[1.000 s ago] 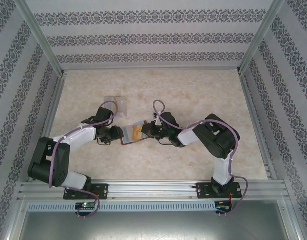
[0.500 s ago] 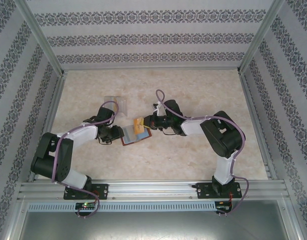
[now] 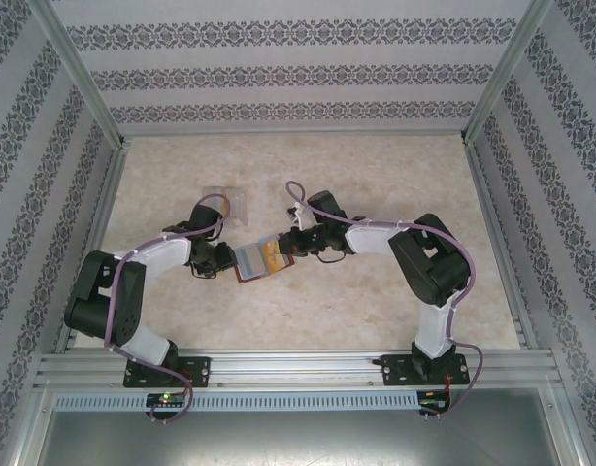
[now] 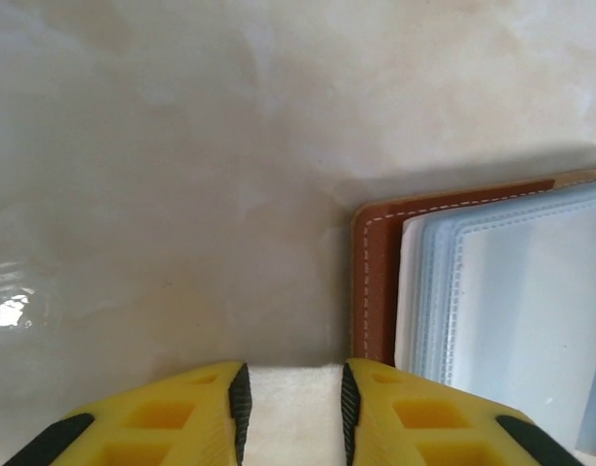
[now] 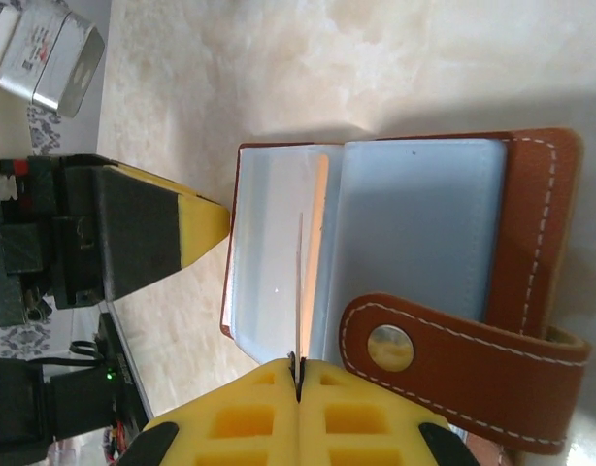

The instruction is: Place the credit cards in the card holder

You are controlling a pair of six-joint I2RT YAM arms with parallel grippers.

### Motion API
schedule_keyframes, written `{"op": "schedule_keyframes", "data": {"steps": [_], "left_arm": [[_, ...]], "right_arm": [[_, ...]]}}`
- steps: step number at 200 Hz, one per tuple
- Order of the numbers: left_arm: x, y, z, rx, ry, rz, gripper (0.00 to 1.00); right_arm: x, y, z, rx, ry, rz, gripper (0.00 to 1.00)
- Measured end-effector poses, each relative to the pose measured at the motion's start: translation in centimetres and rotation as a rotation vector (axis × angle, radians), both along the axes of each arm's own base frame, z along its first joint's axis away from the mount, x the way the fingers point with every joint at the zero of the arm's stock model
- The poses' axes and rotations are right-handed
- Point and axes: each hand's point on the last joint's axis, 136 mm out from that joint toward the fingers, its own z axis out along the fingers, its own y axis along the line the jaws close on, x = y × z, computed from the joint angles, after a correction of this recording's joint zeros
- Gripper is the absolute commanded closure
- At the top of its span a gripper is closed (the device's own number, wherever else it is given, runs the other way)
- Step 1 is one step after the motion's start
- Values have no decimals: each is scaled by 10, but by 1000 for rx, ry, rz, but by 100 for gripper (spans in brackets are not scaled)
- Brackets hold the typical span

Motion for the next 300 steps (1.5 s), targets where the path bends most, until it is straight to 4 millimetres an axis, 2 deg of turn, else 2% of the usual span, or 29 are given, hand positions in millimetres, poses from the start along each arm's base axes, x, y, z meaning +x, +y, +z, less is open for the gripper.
{"op": "schedule_keyframes", "data": {"steps": [84, 142, 206, 300], "left_arm": [[0, 0, -1, 15, 29, -20, 71], [1, 2, -4, 34, 92, -25, 74], [1, 3, -4, 45, 123, -38, 75], [1, 3, -3, 49, 128, -46, 76]], "right_arm": [[8, 8, -22, 11, 25, 7, 100], [11, 12, -17, 48, 32, 1, 100], [12, 14, -29, 85, 106, 1, 100], [17, 20, -19, 137, 139, -7, 100]]}}
